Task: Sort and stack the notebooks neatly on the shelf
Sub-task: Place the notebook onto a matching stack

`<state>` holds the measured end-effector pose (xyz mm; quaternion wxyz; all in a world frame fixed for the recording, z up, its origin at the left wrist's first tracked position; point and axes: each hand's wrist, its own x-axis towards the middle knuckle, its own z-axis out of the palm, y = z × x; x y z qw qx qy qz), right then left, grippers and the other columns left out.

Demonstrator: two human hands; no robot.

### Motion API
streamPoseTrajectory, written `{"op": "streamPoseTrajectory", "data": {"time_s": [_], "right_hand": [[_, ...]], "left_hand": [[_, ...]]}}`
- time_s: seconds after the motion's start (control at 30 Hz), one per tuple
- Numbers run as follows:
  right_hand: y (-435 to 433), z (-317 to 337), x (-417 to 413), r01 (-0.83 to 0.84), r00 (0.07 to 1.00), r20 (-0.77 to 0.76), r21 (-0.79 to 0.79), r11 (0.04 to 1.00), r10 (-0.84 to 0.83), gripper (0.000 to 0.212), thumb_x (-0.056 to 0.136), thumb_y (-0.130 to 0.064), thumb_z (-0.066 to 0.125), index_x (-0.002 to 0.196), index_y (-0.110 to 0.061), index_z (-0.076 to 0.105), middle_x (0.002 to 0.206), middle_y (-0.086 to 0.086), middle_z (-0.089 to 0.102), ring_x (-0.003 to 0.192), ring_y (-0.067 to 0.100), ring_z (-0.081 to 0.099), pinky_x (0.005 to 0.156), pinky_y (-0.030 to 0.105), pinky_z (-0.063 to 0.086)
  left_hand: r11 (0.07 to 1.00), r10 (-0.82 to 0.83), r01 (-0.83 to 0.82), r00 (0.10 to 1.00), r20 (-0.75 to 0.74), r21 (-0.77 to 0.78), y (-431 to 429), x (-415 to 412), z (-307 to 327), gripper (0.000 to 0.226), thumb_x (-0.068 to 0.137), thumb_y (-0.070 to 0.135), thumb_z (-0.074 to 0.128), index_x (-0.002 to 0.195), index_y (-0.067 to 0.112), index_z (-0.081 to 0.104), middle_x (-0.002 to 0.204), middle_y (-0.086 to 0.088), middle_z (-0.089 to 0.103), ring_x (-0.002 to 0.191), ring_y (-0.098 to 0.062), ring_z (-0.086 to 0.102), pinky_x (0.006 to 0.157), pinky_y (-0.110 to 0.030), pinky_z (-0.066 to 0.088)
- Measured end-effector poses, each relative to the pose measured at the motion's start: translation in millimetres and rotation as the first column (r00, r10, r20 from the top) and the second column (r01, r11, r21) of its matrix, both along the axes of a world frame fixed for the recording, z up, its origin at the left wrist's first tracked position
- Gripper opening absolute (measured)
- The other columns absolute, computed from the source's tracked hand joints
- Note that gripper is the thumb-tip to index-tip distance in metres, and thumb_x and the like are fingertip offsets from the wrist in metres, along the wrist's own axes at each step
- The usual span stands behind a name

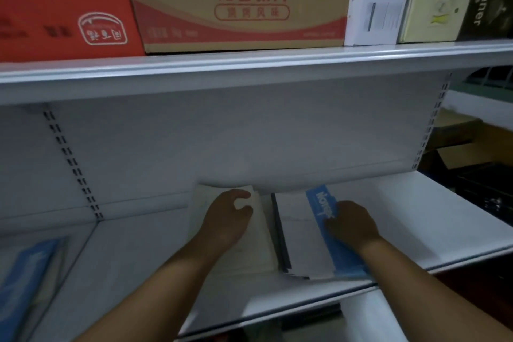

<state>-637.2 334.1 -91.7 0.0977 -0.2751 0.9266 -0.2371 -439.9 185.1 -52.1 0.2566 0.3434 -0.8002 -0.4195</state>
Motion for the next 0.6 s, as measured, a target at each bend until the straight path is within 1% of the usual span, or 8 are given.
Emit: {"op": "streamPoseTrajectory", "data": {"time_s": [0.1,0.17,0.23,0.3,0.4,0.5,0.57,0.6], "right_hand": [[-12.8,5.1,10.4,0.007,0.989,-0.148,0.168,0.986,0.018,0.039,0.087,-0.033,0.054,0.119,-0.010,0.054,0.124,0.013,0.051,0.114,0.031,0.051,0.090,0.033,0.046],[-28.7,15.6,26.0,0.012,0.981,-0.193,0.140,0.990,0.016,0.044,0.086,-0.032,0.057,0.125,-0.012,0.052,0.129,0.015,0.047,0.119,0.034,0.045,0.097,0.038,0.042],[-53.1,30.9,53.1,-0.054,0.983,-0.181,-0.126,0.990,0.031,0.044,0.082,-0.025,0.064,0.123,-0.009,0.056,0.130,0.019,0.049,0.119,0.037,0.047,0.101,0.041,0.042],[-84.7,49.7,94.9,-0.203,0.967,-0.223,-0.397,0.895,0.120,0.035,0.081,-0.018,0.068,0.114,-0.008,0.063,0.123,0.017,0.057,0.111,0.035,0.054,0.097,0.037,0.044],[-125.5,77.8,174.6,-0.438,0.891,-0.350,-0.489,0.754,0.290,0.021,0.084,-0.019,0.064,0.105,-0.015,0.066,0.102,-0.002,0.059,0.099,0.018,0.054,0.083,0.023,0.039],[-158.2,78.7,246.1,-0.550,0.835,-0.303,-0.483,0.681,0.459,0.013,0.083,-0.018,0.064,0.095,-0.018,0.069,0.088,-0.006,0.061,0.084,0.011,0.056,0.075,0.020,0.039],[-178.8,61.0,284.9,-0.566,0.814,-0.163,-0.441,0.697,0.558,0.012,0.083,-0.021,0.063,0.093,-0.021,0.069,0.083,-0.007,0.064,0.079,0.009,0.059,0.073,0.018,0.041],[-188.4,48.9,301.7,-0.577,0.795,-0.071,-0.392,0.716,0.602,0.014,0.083,-0.023,0.062,0.096,-0.022,0.069,0.087,-0.006,0.066,0.083,0.010,0.061,0.075,0.017,0.042]], "left_hand": [[0.978,0.084,-0.091,0.995,-0.046,-0.188,-25.8,35.4,-1.9,0.022,0.089,0.010,0.053,0.107,0.019,0.062,0.113,0.009,0.051,0.098,-0.004,0.046,0.082,-0.012,0.031],[0.953,0.147,-0.156,0.988,-0.052,-0.258,-42.9,66.2,-2.7,0.020,0.087,0.010,0.053,0.104,0.017,0.062,0.112,0.005,0.054,0.097,-0.008,0.050,0.081,-0.012,0.032],[0.942,0.192,-0.185,0.981,-0.005,-0.282,-63.0,100.8,-8.3,0.021,0.085,0.016,0.052,0.103,0.017,0.062,0.113,0.002,0.056,0.104,-0.013,0.053,0.085,-0.015,0.034],[0.925,0.226,-0.183,0.969,0.096,-0.332,-83.6,141.6,-17.2,0.024,0.086,0.016,0.053,0.108,0.014,0.062,0.119,-0.002,0.054,0.115,-0.016,0.050,0.089,-0.013,0.029],[0.906,0.299,-0.193,0.921,0.248,-0.376,-116.0,206.9,-25.3,0.039,0.087,0.021,0.053,0.125,0.012,0.053,0.135,-0.004,0.047,0.129,-0.018,0.041,0.099,-0.013,0.024],[0.907,0.392,-0.279,0.834,0.388,-0.317,-143.3,272.8,-24.1,0.051,0.088,0.020,0.056,0.137,0.014,0.042,0.143,-0.005,0.041,0.133,-0.020,0.039,0.107,-0.023,0.027],[0.902,0.428,-0.341,0.780,0.456,-0.263,-155.8,311.6,-26.1,0.054,0.088,0.022,0.057,0.138,0.015,0.040,0.146,-0.006,0.039,0.132,-0.020,0.040,0.106,-0.025,0.030],[0.897,0.443,-0.366,0.748,0.494,-0.248,-159.6,327.4,-28.2,0.055,0.088,0.024,0.057,0.138,0.016,0.039,0.146,-0.006,0.038,0.132,-0.021,0.039,0.106,-0.026,0.031]]}}
